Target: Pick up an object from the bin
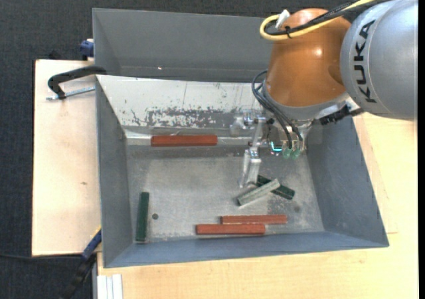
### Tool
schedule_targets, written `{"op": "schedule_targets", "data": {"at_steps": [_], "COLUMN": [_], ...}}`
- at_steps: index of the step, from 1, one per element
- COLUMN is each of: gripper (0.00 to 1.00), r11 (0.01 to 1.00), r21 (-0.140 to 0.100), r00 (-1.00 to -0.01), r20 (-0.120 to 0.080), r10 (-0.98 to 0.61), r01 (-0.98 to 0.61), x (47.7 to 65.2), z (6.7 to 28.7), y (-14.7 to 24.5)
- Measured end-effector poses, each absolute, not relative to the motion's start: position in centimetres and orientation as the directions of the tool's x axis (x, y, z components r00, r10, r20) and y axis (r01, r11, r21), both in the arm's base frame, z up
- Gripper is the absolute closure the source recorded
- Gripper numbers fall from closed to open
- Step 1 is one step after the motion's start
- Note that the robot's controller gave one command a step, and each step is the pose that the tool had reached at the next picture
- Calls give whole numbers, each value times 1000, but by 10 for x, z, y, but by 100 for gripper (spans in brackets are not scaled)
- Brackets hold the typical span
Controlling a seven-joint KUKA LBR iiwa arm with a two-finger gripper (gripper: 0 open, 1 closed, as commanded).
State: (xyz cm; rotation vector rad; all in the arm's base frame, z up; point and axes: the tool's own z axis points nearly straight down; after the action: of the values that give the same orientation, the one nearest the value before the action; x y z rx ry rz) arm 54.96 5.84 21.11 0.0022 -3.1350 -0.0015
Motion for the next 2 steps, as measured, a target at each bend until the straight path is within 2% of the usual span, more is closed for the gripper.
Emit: {"op": "schedule_targets", "data": {"at_steps": [1,2], "gripper": [0,0], "r11": [1000,989], "r21": [2,2], "r00": [-1000,-989], "r20": [-2,-6], "r10": [0,-148], "r01": [0,-148], "x": [551,534], "z": [216,207], "y": [58,36]}}
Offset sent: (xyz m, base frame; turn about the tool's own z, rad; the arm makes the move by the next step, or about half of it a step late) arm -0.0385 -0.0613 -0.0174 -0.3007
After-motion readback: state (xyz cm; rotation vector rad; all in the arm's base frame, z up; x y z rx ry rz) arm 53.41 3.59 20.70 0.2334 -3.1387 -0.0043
